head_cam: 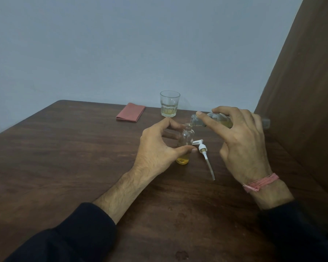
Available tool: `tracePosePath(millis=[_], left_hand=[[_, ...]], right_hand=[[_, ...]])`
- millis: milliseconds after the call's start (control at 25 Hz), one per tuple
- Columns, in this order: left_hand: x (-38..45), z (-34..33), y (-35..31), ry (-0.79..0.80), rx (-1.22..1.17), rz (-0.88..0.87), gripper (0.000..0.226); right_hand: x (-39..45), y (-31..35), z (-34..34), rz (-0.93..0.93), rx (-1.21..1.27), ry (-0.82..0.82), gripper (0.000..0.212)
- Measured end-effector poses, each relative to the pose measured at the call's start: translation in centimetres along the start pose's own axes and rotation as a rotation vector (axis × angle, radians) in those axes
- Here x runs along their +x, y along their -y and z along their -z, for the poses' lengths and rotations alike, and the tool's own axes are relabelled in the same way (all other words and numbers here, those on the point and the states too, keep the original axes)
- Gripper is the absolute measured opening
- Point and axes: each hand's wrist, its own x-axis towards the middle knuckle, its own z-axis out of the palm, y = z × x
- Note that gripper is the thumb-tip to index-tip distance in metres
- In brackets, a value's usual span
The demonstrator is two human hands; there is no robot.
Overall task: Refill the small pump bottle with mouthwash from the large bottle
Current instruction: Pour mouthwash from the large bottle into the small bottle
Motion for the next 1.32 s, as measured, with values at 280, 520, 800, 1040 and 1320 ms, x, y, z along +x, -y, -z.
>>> tracePosePath(millis=[280,520,800,1040,1320], left_hand=[[-0.08,0.00,0.04,-0.001,0.001,0.008,0.057],[-0.14,0.02,-0.02,0.003,-0.007,0.010,0.057],[-0.15,0.02,-0.08,0.004,-0.018,0.015,0.058],[-0.19,0.04,-0.03,0.000,-0.027,0.007,0.058],[-0.18,0.05,-0.06,0.004,-0.017,0.007,0.058]], right_hand=[[-0.05,0.02,0.03,0.002,0.000,0.000,0.096],[-0.08,0.08,0.12,-0.004,-0.006,0.010,0.095],[-0.07,0.03,0.10,0.000,-0.007,0.006,0.099],[-0.07,0.06,0.15,-0.006,-0.011,0.008,0.100],[-0.05,0.09,0.18,-0.007,-0.014,0.012,0.099]])
